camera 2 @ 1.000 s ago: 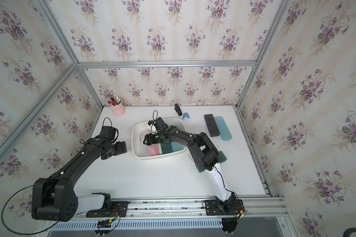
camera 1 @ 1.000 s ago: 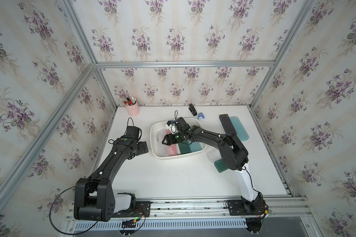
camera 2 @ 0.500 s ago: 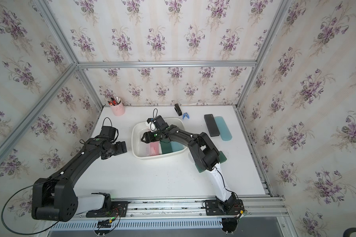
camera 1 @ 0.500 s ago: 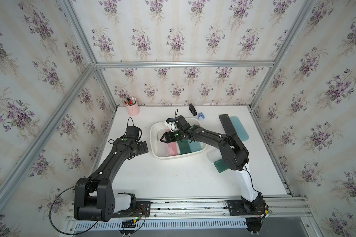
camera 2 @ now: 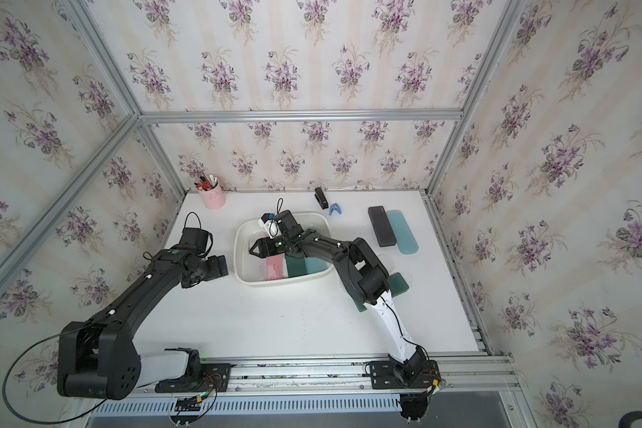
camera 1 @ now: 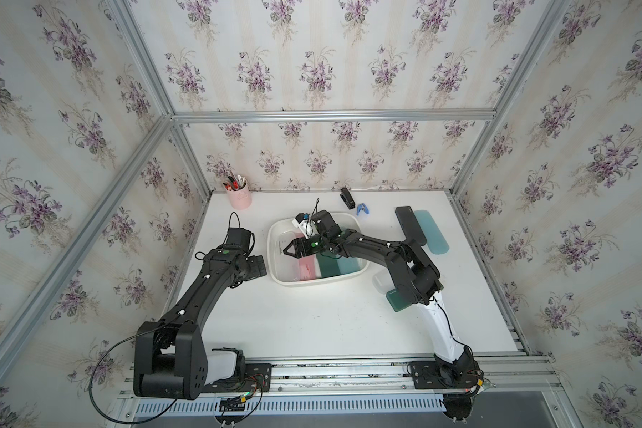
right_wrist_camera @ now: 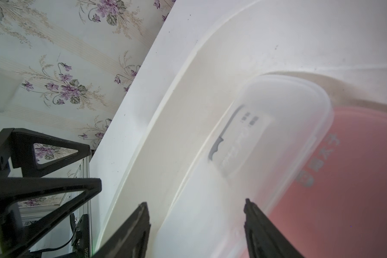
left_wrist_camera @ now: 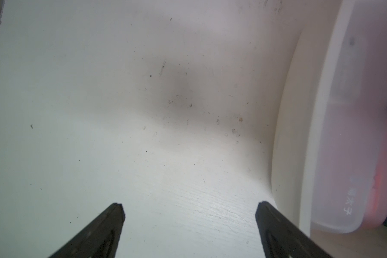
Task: Put the pencil case into the storage box
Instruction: Adjust the pencil case in the storage box.
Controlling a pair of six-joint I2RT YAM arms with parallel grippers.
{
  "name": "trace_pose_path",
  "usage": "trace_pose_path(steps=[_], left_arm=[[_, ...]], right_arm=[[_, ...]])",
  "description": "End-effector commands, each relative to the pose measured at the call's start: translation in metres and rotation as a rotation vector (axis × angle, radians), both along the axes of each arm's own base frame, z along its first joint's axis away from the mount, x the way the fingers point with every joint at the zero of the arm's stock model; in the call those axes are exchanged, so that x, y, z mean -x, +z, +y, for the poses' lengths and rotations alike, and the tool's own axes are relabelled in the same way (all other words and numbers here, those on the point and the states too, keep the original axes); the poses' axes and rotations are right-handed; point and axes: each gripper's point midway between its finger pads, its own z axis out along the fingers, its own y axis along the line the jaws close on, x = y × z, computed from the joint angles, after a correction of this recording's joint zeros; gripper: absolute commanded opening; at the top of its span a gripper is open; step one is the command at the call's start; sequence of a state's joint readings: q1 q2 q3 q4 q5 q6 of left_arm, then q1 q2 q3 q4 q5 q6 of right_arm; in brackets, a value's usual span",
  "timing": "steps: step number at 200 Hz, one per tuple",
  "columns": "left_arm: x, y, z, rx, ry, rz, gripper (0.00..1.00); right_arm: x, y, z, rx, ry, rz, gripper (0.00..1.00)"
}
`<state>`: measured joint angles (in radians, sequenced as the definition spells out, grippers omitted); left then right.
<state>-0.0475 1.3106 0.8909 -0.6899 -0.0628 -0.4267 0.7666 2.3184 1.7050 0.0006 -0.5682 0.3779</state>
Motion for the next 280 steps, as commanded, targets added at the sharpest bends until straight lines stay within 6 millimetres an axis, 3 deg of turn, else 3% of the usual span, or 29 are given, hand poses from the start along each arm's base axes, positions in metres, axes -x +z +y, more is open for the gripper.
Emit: trace_pose_path(steps=[1,42,113,145,213,246,280], left_arm=[[-0.003,0.001,0.003,-0.016,-0.002,-0.01,0.97],[-0.004,0.001,0.004,-0.016,0.0,-0.013,0.97],[-0.004,0.008,0.004,-0.014,0.001,-0.027,0.97],[-0.005,0.008,0.003,-0.008,0.0,-0.028,0.97],[-0.003,0.01,0.006,-0.023,0.014,-0.03,0.97],[-0.002,0.012,0.008,-0.032,0.024,-0.034,0.97],[-0.001,0.007,0.009,-0.035,0.024,-0.023,0.97]], right_arm=[[0.007,-0.039,-0.021,0.137,-0.058,0.103,0.7],[0.003,-0.037,-0.03,0.194,-0.078,0.089,0.7],[-0.006,0.012,-0.04,0.175,-0.105,0.01,0.7],[-0.011,0.024,-0.046,0.169,-0.115,-0.006,0.7],[-0.006,0.037,-0.015,0.071,-0.038,-0.002,0.7],[-0.006,0.027,-0.004,0.062,-0.023,0.023,0.7],[-0.004,-0.014,-0.008,0.13,-0.034,0.078,0.7]])
